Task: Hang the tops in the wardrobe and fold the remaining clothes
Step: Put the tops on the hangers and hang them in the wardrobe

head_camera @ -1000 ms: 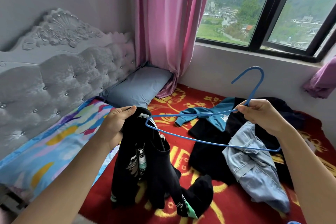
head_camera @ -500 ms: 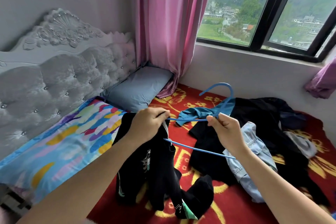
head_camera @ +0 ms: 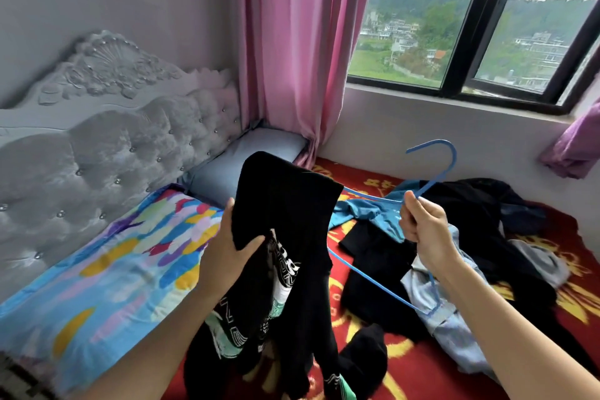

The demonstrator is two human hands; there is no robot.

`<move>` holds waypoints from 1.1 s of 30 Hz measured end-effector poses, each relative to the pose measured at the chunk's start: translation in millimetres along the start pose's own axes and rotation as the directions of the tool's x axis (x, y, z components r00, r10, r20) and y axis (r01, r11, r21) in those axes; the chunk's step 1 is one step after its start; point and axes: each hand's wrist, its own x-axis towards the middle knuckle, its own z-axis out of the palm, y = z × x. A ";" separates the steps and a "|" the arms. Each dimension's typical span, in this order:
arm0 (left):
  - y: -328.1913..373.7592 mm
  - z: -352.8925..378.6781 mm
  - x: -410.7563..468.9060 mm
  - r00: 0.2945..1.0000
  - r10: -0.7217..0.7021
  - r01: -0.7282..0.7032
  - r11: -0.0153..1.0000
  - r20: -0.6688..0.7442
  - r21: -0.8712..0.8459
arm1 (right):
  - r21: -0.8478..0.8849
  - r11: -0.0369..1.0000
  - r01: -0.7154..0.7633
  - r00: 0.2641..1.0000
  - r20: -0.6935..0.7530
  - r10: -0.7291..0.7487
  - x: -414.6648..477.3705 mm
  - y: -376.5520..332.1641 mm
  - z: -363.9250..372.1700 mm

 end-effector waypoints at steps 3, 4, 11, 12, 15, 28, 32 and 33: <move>-3.7 -2.4 13.8 0.989 -0.051 0.014 0.967 -0.139 -0.254 | -0.033 0.999 0.029 0.999 -0.025 -0.029 10.7 -6.8 -4.0; -1.1 -8.4 19.2 0.985 -0.020 -0.023 0.970 -0.170 -0.243 | -0.039 0.998 0.041 0.998 -0.038 -0.043 13.1 -8.8 -8.2; 45.7 -71.7 54.4 0.917 0.378 -0.384 0.923 -0.128 -0.032 | 0.034 0.999 0.031 0.996 -0.083 -0.028 15.5 -8.2 -36.1; 55.6 -76.8 60.0 0.903 0.409 -0.414 0.910 -0.131 -0.015 | 0.060 0.998 0.033 0.997 -0.077 -0.028 15.3 -7.7 -37.2; 88.0 -87.5 70.1 0.871 0.472 -0.482 0.874 -0.133 -0.059 | 0.057 0.998 0.033 0.998 -0.059 -0.029 13.3 -10.3 -35.8; 117.4 -60.9 92.9 0.801 0.562 -0.598 0.744 0.204 0.298 | -0.116 0.981 0.152 0.959 -0.225 -0.175 10.3 -7.8 -10.0; 106.8 -40.2 87.2 0.640 0.733 -0.758 0.555 0.230 0.342 | -0.188 0.970 0.154 0.962 -0.195 -0.191 19.9 -1.6 -7.8; 103.7 -33.1 84.0 0.624 0.746 -0.769 0.536 0.231 0.347 | -0.195 0.968 0.155 0.964 -0.186 -0.192 21.4 -0.6 -7.5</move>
